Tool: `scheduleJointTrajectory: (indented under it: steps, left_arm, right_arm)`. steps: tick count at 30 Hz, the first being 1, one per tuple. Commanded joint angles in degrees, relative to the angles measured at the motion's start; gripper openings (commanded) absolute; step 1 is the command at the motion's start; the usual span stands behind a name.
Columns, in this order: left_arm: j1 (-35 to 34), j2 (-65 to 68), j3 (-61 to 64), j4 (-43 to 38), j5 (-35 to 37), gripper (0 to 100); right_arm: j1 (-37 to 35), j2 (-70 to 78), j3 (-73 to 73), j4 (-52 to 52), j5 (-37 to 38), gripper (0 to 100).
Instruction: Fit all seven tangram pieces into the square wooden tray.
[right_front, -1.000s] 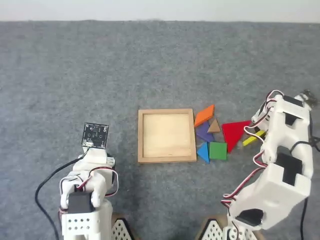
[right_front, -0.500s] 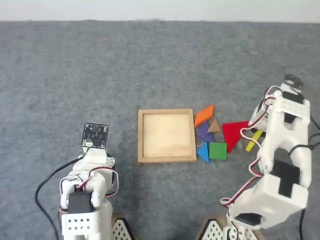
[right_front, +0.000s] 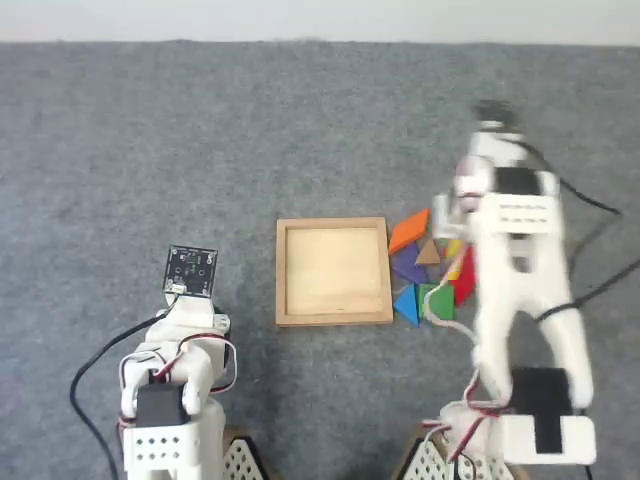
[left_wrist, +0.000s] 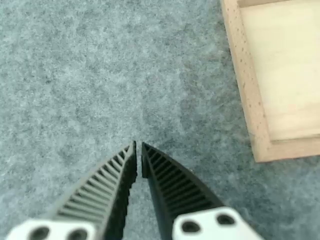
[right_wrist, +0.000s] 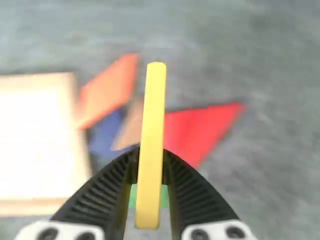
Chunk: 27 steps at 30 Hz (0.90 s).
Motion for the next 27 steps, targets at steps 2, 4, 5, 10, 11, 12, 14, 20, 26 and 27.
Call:
scheduleJointTrajectory:
  steps: [2,4,5,10,11,12,14,20,26,27]
  left_arm:
    - [0.26,-0.88,-0.57,0.18,-0.09,2]
    - [0.26,-0.88,-0.57,0.18,-0.09,2]
    - [0.26,-0.88,-0.57,0.18,-0.09,2]
    - [0.26,-0.88,-0.57,0.18,-0.09,2]
    - [0.26,-0.88,-0.57,0.18,-0.09,2]
    - [0.26,-0.88,-0.57,0.18,-0.09,2]
    - [0.26,-0.88,-0.57,0.18,-0.09,2]
    - [0.26,-0.88,-0.57,0.18,-0.09,2]
    - [0.26,-0.88,-0.57,0.18,-0.09,2]
    - [0.26,-0.88,-0.57,0.18,-0.09,2]
  right_arm:
    - [-14.11,-2.15,-4.31,-3.74,-0.18,0.6]
    - [-17.98,0.04,-6.24,-4.18,-3.43,0.6]
    - [-19.38,1.71,-7.65,-4.26,-4.75,0.6]
    - [-23.25,13.23,-16.44,-4.26,-11.08,0.6]
    - [-23.78,15.87,-18.20,-4.26,-12.40,0.6]
    - [-24.22,18.42,-19.78,-4.26,-13.80,0.6]
    - [-25.19,22.64,-22.51,-4.18,-17.58,0.6]
    - [-28.09,28.62,-25.14,-3.82,-28.04,0.6]
    - [-33.45,29.23,-25.14,-3.74,-29.36,0.6]
    - [-34.15,29.32,-25.14,-3.74,-29.36,0.6]
